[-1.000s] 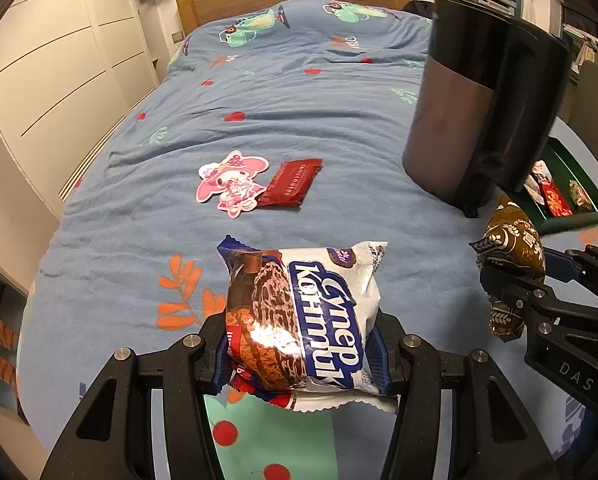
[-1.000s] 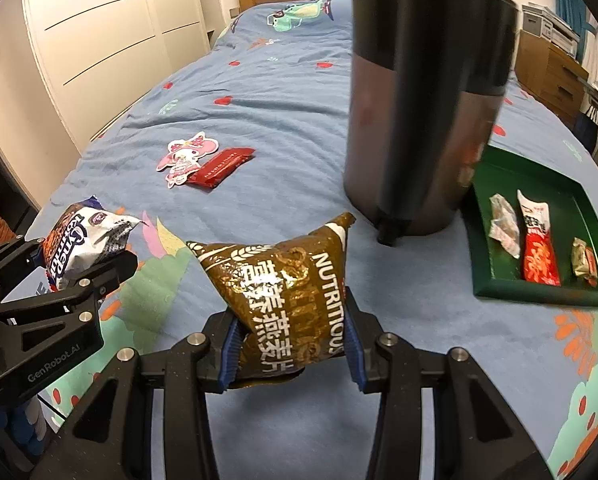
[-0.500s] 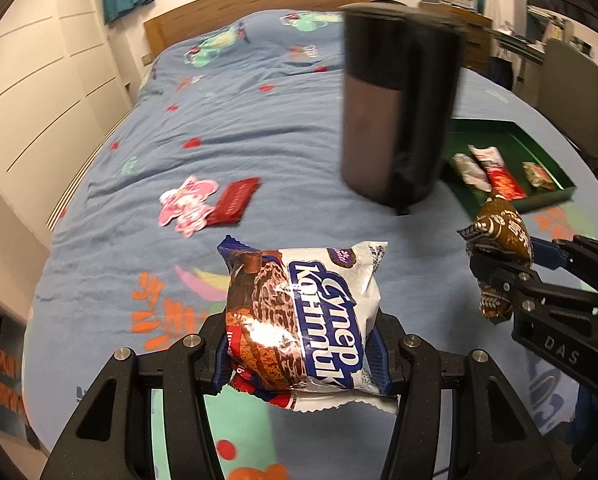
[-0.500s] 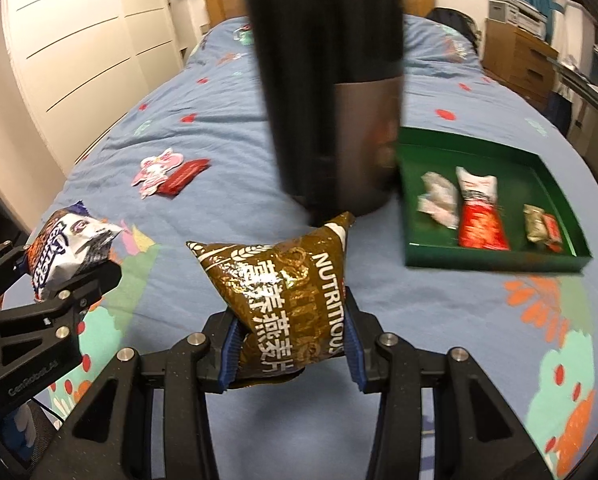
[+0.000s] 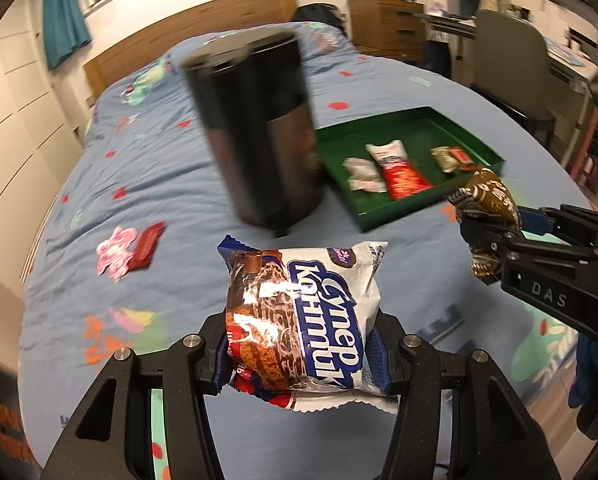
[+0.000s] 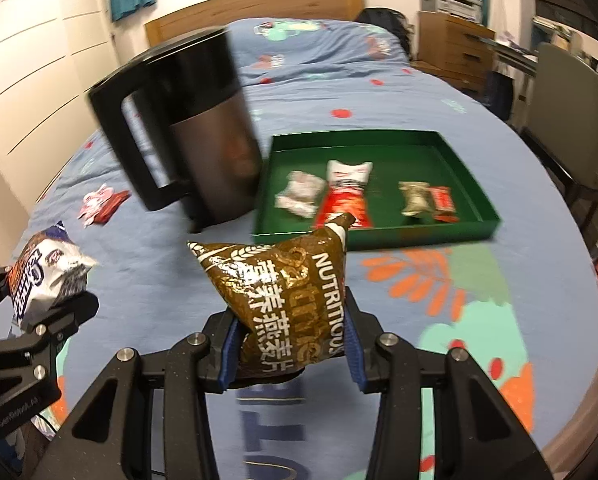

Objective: Organize snacks
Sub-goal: 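Carry the cookie pack and brown oat bag toward the green tray with both tools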

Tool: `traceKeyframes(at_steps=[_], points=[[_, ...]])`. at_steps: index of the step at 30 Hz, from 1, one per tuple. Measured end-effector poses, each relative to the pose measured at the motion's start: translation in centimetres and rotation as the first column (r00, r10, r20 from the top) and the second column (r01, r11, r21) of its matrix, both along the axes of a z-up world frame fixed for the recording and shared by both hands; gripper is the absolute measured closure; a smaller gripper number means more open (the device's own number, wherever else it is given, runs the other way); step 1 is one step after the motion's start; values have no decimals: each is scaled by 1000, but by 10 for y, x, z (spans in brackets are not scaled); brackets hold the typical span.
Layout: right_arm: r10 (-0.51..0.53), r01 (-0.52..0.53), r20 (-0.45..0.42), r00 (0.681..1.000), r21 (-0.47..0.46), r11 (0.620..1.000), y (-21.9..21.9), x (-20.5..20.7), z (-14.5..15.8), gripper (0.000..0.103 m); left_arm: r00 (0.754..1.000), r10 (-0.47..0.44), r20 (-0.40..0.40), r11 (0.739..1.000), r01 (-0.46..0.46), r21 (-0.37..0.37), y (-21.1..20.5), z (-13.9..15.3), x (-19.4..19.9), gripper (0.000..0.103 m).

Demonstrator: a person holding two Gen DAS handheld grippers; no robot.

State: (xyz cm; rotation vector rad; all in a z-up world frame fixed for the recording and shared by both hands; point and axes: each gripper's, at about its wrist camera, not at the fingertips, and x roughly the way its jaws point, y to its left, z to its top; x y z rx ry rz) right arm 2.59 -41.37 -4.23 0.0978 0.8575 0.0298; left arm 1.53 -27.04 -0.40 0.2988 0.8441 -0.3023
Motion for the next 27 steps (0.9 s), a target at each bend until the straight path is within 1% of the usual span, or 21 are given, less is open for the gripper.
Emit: traceKeyframes(at_steps=[4,9,16,19,22,25,27], points=[[-39,39,9,999,-6,999,-25,-4,4,0,999,-42,-3,999,42,-3,-27,2,-1,55],[-84,84,20,996,-7,996,-51,2,7,0,996,-90,-4,996,90,-11,-55,5,4,55],[-141,141,36,989,-12,990,-83,20,11,0,990,-140,2,989,140,-42,-89,13,25,55],[-166,167,31,986,-12,986,-99,36,9,0,988,-154,3,986,154,-62,-102,11,41,55],[-183,184,32,983,-24,983,-110,54,6,0,988,-156,-14,984,154,-89,-115,6,65,55],[-202,203,33,979,-31,979,-123,77,4,0,988,-153,-7,983,152,-100,-131,-2,94,55],[-216,217,32,976,-44,975,-133,95,2,0,990,-142,-18,983,139,-124,-142,-7,119,55]])
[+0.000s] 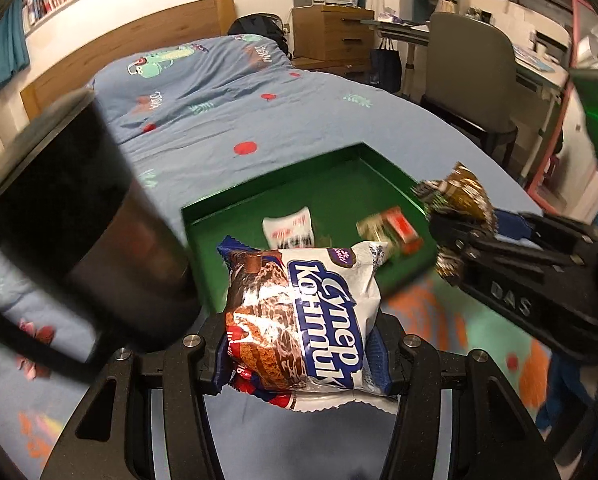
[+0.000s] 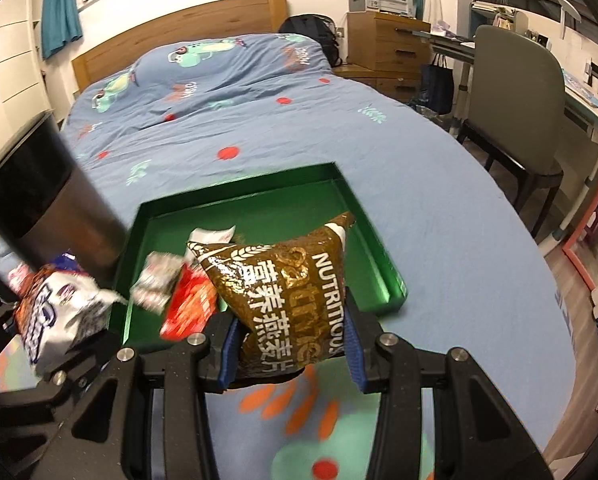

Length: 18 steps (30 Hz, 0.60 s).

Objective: Organize snacks
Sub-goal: 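Lower both snacks into the tray and open both tools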

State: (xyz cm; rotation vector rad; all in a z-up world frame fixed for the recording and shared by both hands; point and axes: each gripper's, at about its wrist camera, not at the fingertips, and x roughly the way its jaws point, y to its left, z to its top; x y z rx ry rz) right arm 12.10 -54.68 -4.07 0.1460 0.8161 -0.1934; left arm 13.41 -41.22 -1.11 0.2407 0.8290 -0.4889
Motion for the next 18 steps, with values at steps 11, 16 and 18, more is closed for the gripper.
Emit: traceKeyframes(at_steps=[11,16,18], points=[[-31,32,-38,999,16,999,-42,75,-15,0,990,109,-90,994,-105,41,-29,-30,97,55],[-9,11,-81,997,28,1000,-43,103,-29,0,985,136,-108,989,-128,75,-40,-41,121,55],[-2,5,-89,996,30,1000,-43,111,-33,0,982,146,-118,987,-138,77,-43,-46,129,55]])
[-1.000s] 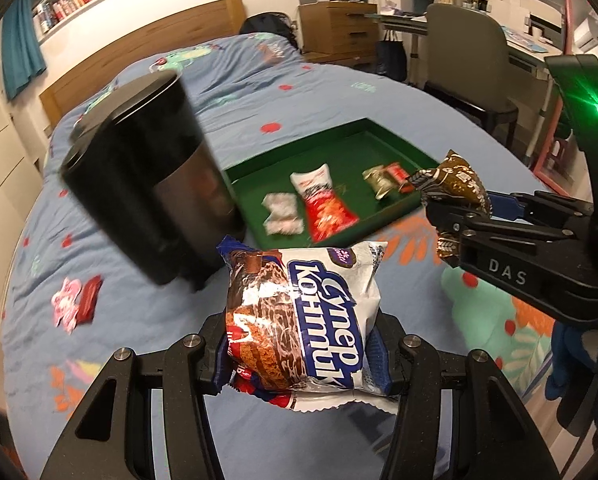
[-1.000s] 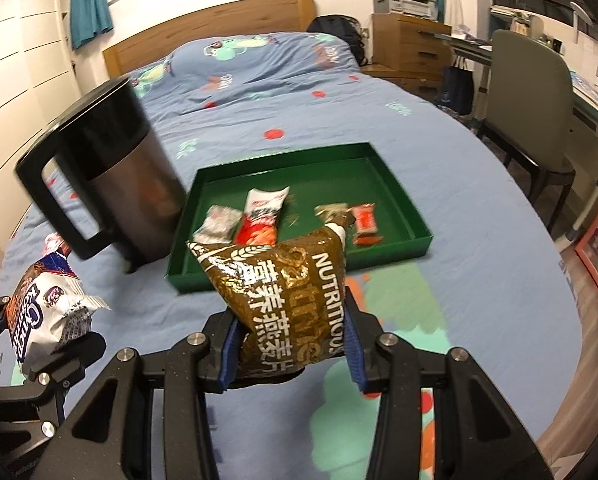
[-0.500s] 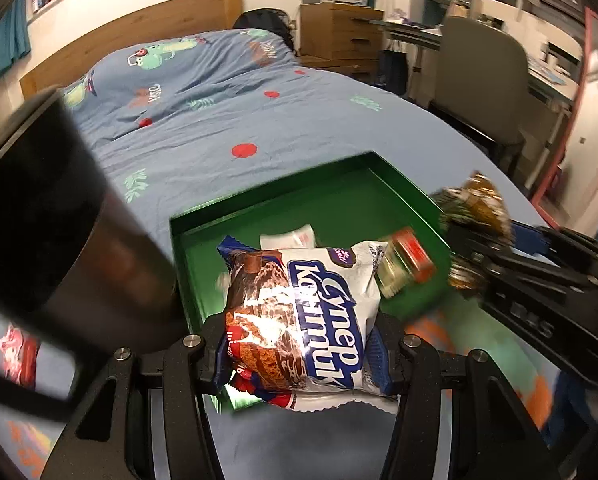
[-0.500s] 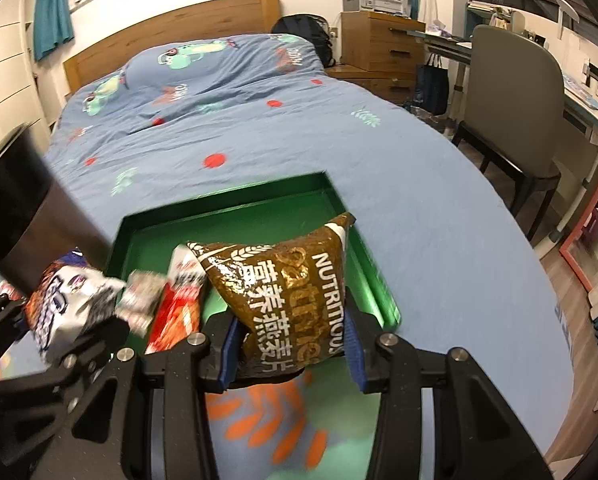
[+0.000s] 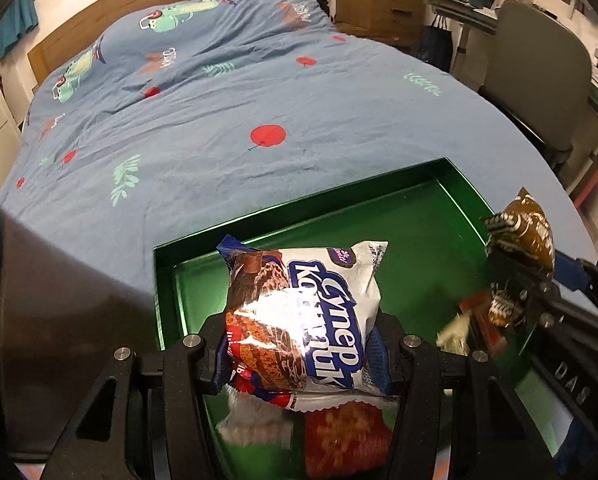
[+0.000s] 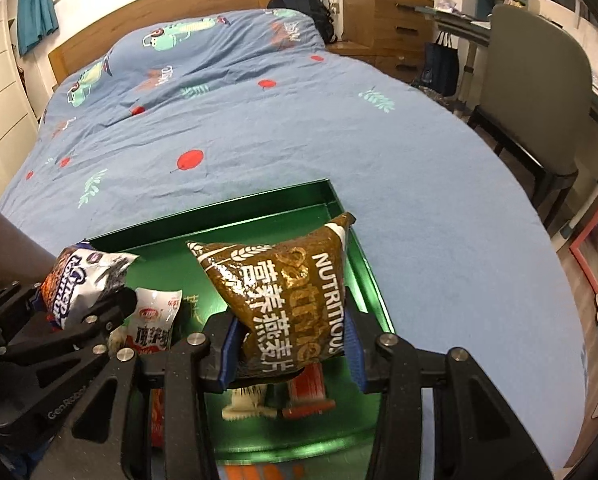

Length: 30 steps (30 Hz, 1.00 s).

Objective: Organize snacks
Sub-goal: 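Lower both snacks into the tray and open both tools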

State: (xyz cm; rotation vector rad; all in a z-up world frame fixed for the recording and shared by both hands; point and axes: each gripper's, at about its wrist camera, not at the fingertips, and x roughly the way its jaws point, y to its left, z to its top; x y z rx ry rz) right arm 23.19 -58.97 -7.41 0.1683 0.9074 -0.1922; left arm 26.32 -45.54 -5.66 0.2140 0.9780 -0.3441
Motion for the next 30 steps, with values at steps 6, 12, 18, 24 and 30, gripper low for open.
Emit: traceKeyframes(at_steps=[6,12,18,24,30], points=[[9,-9,-18,1000,4,1000,-2,26,-18,0,999,36,-8,999,-36,11,-5,-15,21,55],[-4,4,-23,1000,15,1000,-6,40,-36,0,999,37,-11,999,-37,21,-7,-28,28,55],[-16,16,-21,1000,-2,1000,-8,46,-42,0,999,48,-25,999,-47,24,-5,-36,33,55],[-7,6,-26,1000,-44,999,-5,49,-47,0,997,59,-44,998,-59,22,-4,-43,38,55],[11,-13,-31,999,-62,998,-1,50,-49,0,996,67,-52,998,-67,10,-3,-45,40,54]])
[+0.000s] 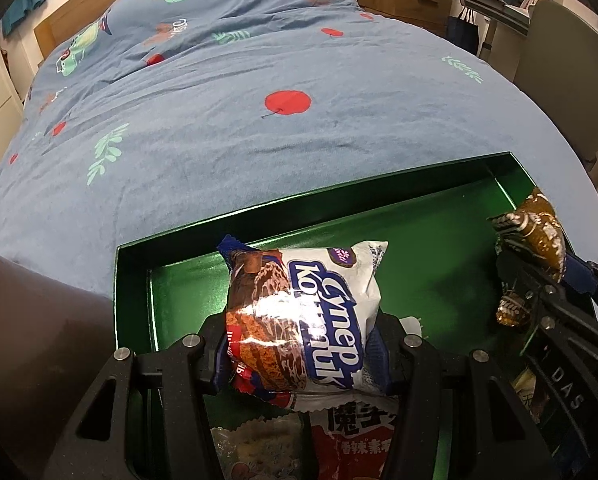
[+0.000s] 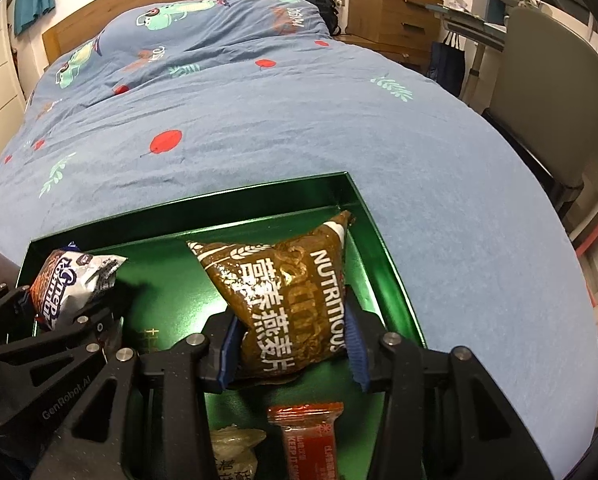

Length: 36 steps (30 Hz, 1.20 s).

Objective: Organize snacks
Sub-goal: 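Lower both snacks into the tray and open both tools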

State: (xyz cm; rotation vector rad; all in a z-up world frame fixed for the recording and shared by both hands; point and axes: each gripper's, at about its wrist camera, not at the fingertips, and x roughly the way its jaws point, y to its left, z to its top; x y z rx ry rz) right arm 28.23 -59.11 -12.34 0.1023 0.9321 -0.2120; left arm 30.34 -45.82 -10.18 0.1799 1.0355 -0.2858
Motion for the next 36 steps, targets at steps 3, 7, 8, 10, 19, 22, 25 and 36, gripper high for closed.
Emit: traceKeyframes(at_steps=[3,7,8,10,19,22,25,36], points=[[13,-13,4,1000,-5,1000,3,0,0,0,1000,3,-2,1000,-3,-7,2,-1,1,54],[20,-20,3,1000,-8,1000,5,1,0,0,1000,3,0,1000,-3,-4,2,-1,0,54],[20,-20,3,1000,-7,1000,5,1,0,0,1000,3,0,1000,-3,-4,1,-1,0,54],[20,-20,2,1000,-9,1000,5,1,0,0,1000,4,-1,1000,-4,-3,1,-1,0,54],[28,-28,7,1000,-9,1000,12,2,8,0,1000,12,9,1000,-12,3,2,4,-5,46],[24,-24,7,1000,-17,1000,12,3,13,0,1000,14,10,1000,-14,4,2,6,-6,46],[24,-24,8,1000,-22,999,12,0,18,0,1000,11,14,1000,-11,4,2,10,-8,44],[11,-9,51,999,-39,999,12,-26,54,0,1000,-4,29,1000,5,-19,5,31,-26,41]])
